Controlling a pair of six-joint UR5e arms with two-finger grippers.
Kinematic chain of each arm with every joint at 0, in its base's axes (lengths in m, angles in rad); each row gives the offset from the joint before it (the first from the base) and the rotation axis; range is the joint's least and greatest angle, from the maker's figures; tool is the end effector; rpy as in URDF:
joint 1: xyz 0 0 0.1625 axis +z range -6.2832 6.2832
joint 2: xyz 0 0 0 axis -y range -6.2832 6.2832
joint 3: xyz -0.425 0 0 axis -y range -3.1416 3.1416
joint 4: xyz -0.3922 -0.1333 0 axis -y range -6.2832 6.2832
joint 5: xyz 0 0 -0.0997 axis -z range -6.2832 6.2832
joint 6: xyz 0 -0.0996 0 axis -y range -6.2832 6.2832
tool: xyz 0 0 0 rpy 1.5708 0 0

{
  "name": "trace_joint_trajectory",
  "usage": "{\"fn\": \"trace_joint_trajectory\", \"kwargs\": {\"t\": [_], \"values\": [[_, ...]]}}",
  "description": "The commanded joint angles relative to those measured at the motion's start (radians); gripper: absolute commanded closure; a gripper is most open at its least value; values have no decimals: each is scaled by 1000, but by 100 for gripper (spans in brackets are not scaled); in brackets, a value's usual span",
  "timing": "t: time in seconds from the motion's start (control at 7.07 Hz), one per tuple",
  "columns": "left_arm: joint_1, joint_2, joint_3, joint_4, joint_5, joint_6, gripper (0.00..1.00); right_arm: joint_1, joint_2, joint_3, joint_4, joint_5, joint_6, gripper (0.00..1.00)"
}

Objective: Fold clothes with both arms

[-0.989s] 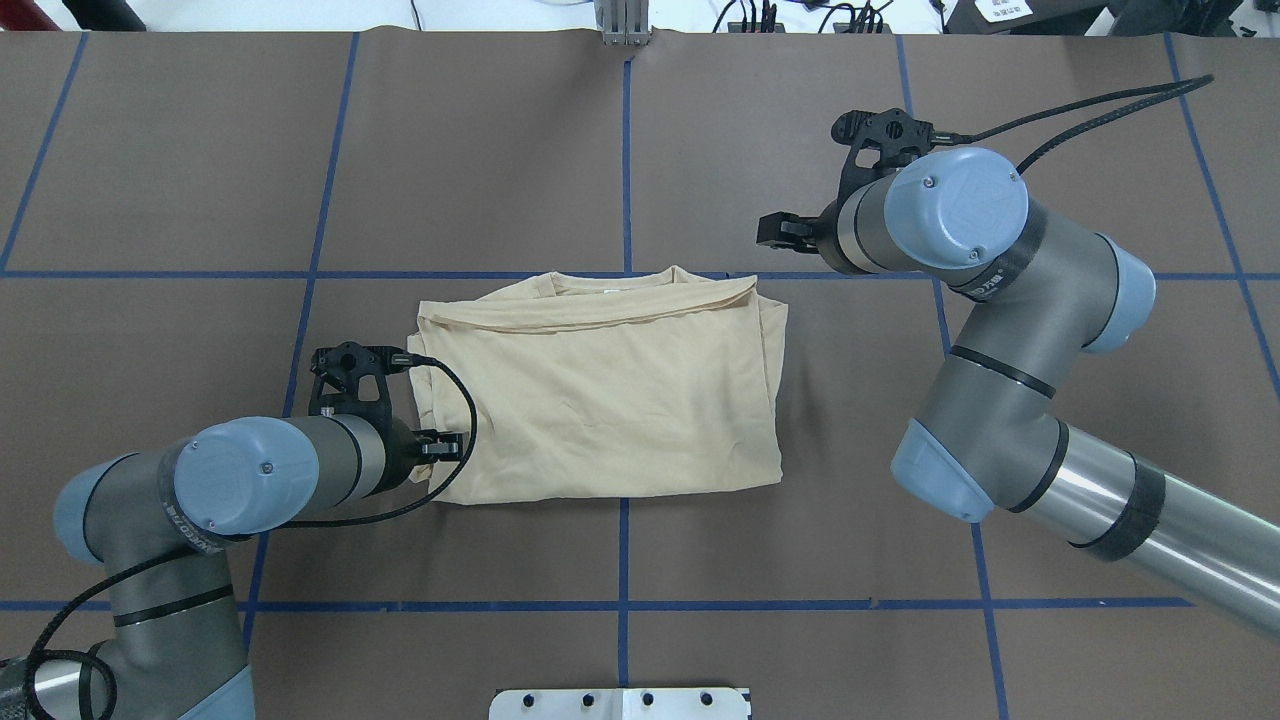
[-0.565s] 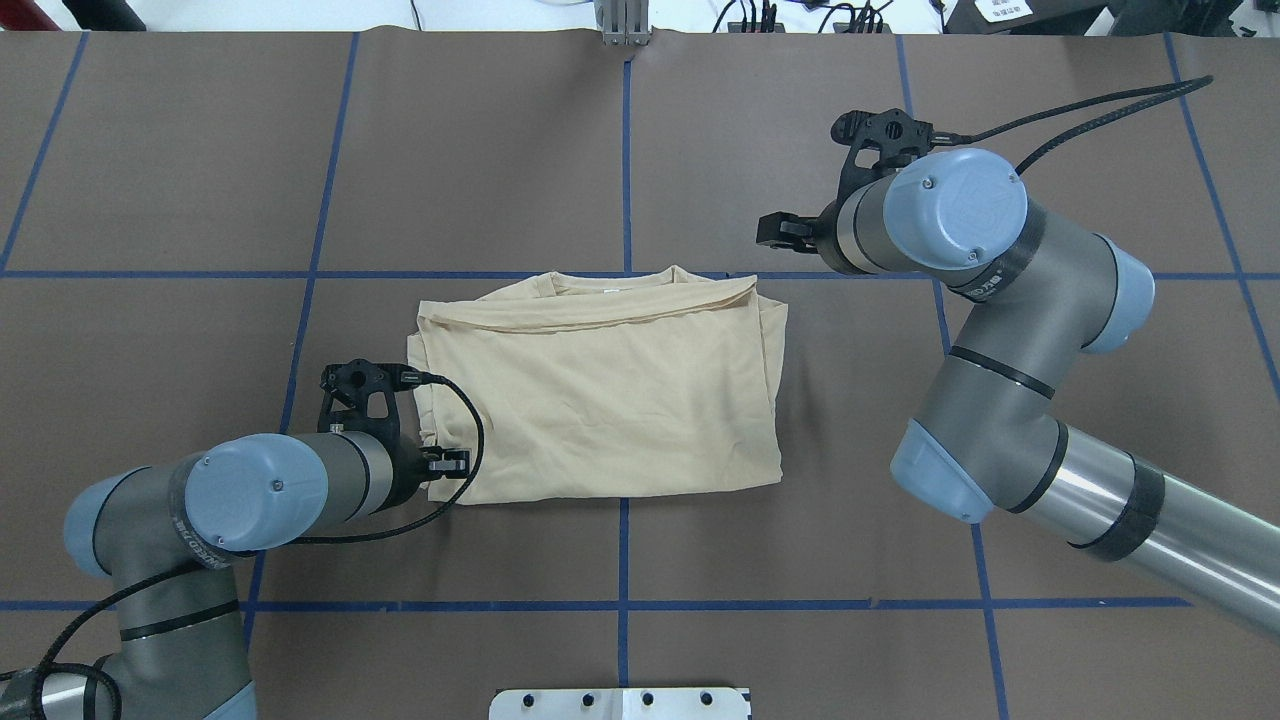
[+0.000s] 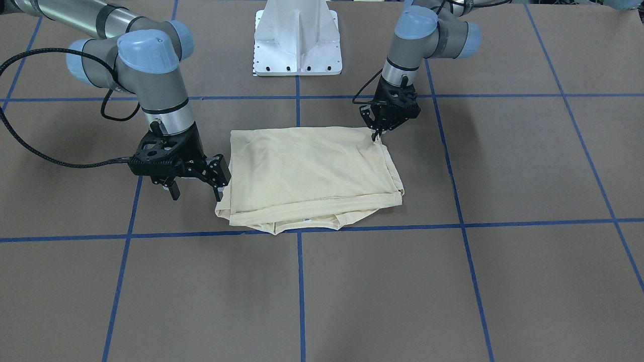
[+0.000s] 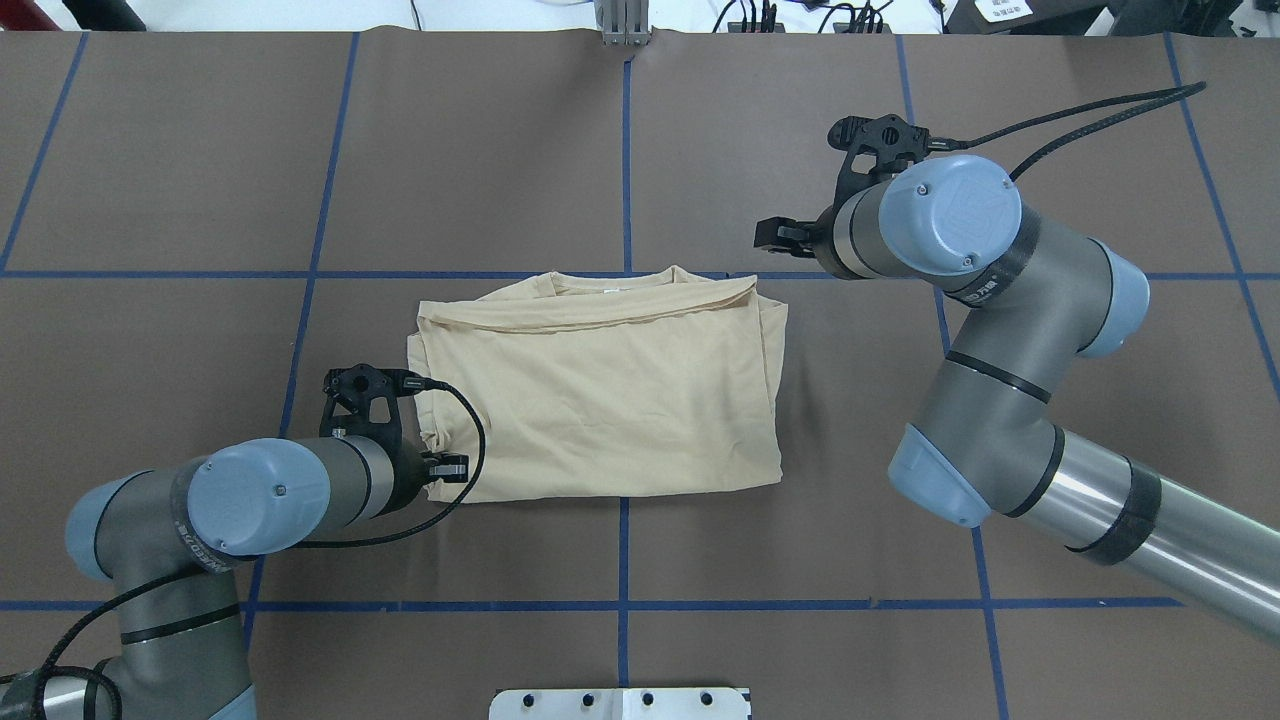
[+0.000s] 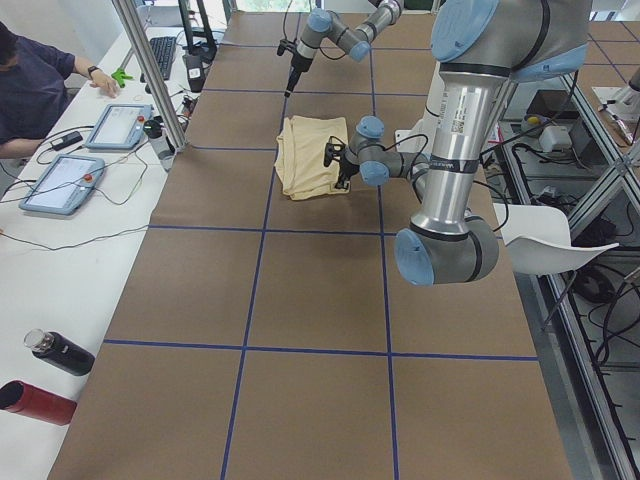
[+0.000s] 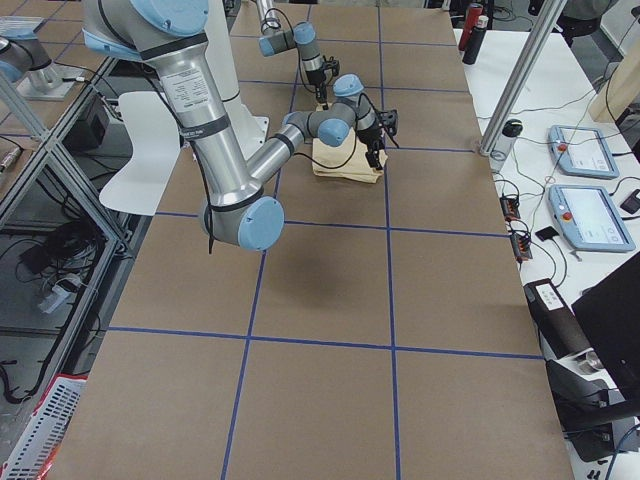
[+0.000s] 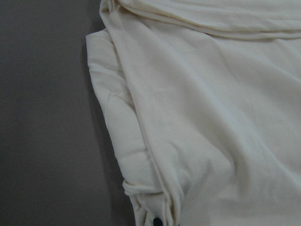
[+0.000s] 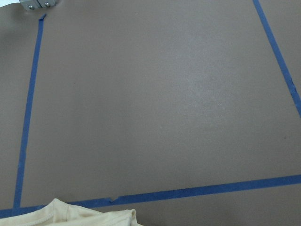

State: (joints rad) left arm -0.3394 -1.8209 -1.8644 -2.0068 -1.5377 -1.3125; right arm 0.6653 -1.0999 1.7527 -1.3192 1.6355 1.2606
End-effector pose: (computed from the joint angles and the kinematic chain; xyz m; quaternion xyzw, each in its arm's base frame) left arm 0.5005 -0.3216 0.3441 0.1525 0.4453 -0.0435 0.8812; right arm -0.4284 -0.4974 0.2861 0.1790 -0.3994 0.1449 0.8874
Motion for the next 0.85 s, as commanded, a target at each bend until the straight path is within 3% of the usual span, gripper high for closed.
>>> {"fn": "trace_joint_trajectory", "kwargs": {"t": [0.0, 0.28, 0.71], "values": [[-74, -1, 1, 3, -1, 123, 100, -3, 2, -4, 2, 1, -4, 0], [-220, -12, 89, -3, -2, 250, 100, -7, 2, -5, 0, 1, 0, 0], [-384, -322, 478, -54, -2, 337, 100, -12, 2, -4, 2, 0, 3, 0]]}}
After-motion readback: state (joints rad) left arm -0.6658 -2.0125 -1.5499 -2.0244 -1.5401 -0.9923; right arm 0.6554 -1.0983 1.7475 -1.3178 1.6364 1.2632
